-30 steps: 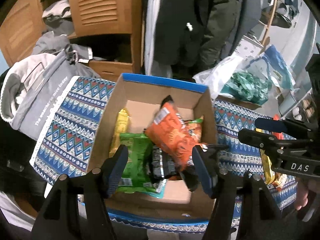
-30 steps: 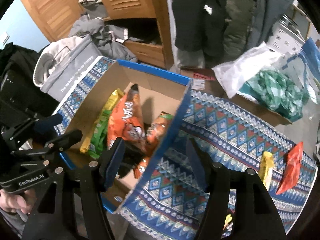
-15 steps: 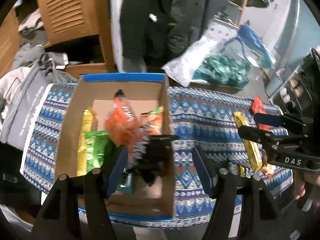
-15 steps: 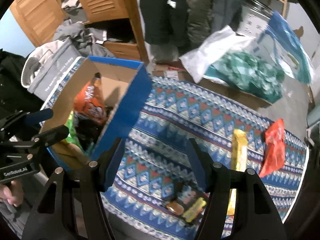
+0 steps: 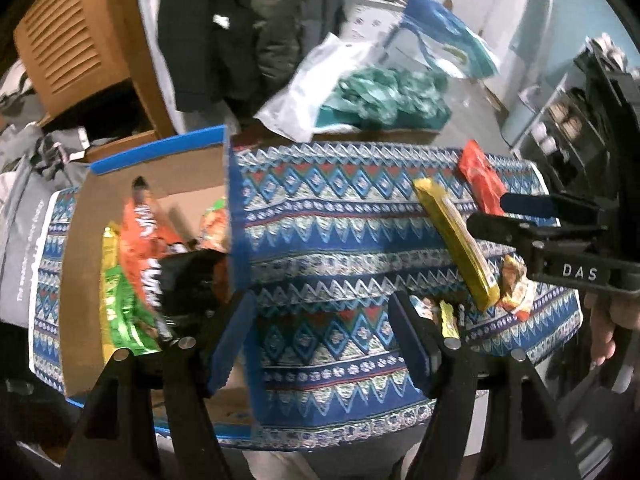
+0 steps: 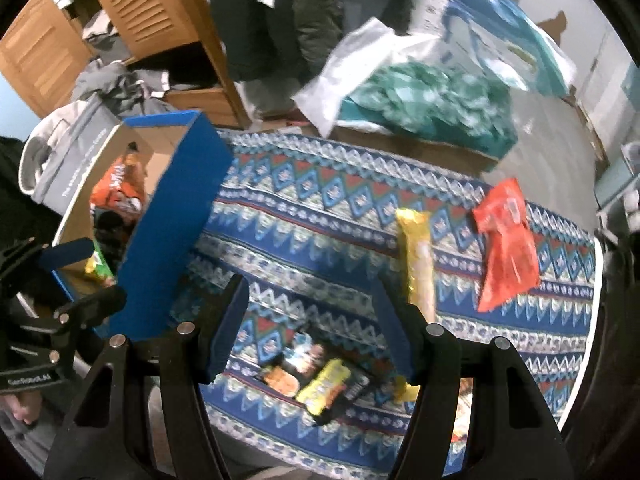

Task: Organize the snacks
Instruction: 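Reach both tools back to the snack pile, then grasp the gold bar packet with the right tool while the left tool grasps the black snack packet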

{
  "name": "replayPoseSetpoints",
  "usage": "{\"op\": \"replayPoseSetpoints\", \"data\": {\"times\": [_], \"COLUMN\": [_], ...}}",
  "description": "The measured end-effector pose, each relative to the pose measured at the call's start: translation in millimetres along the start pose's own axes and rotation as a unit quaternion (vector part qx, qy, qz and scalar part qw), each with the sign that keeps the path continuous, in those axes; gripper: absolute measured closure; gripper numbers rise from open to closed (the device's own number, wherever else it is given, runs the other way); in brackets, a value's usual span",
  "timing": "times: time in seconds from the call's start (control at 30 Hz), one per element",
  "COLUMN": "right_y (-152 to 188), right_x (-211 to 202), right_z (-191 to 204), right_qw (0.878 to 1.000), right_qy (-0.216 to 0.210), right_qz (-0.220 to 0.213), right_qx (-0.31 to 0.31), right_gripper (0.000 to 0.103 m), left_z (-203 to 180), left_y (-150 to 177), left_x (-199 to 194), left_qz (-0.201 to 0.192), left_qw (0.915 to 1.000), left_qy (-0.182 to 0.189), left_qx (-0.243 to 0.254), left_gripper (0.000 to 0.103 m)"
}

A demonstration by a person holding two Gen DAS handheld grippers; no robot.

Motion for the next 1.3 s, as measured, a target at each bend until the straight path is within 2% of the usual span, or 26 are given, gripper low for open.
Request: {"op": "replayPoseSetpoints", "data": {"times": [0.37,0.53,1.03,1.3], "right_y": [32,48,75,84], "right_x": [20,37,87,111], "right_z": [-46,-51,-74,-87], "right_qw": [0.999,0.998,0.993,0.991], "right_qy": [0.021,0.030,0.043,0.049], "right_qz": [0.031,0.053,0.100,0.117], "right_qx": [0.028,0.022,0.038,0.051], "right_gripper": [0.038,0.038,0.038,0.038], "left_z": [-36,-42,-44,-43], "left_y": [34,53,96,98], "left_x": [49,70,111,132], "left_qz": [0.065,0.093,0.136,0.148], "left_qw": [0.9977,0.9952,0.9884,0.9846], "left_qy": [0.006,-0.005,-0.042,-0.068], "left_qx": [0.014,0.028,0.053,0.063], "left_gripper": [0.031,0.031,0.031,0.031]}}
Point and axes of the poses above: each gripper's, at about its wrist camera, not at the fingertips, and x roughly the way its jaws point, z to its left, y to its underside, the point moved 10 cm from there along x, roughly the way its jaws point, and after that the axes turned 8 degrees about y, right-handed, at the moved point
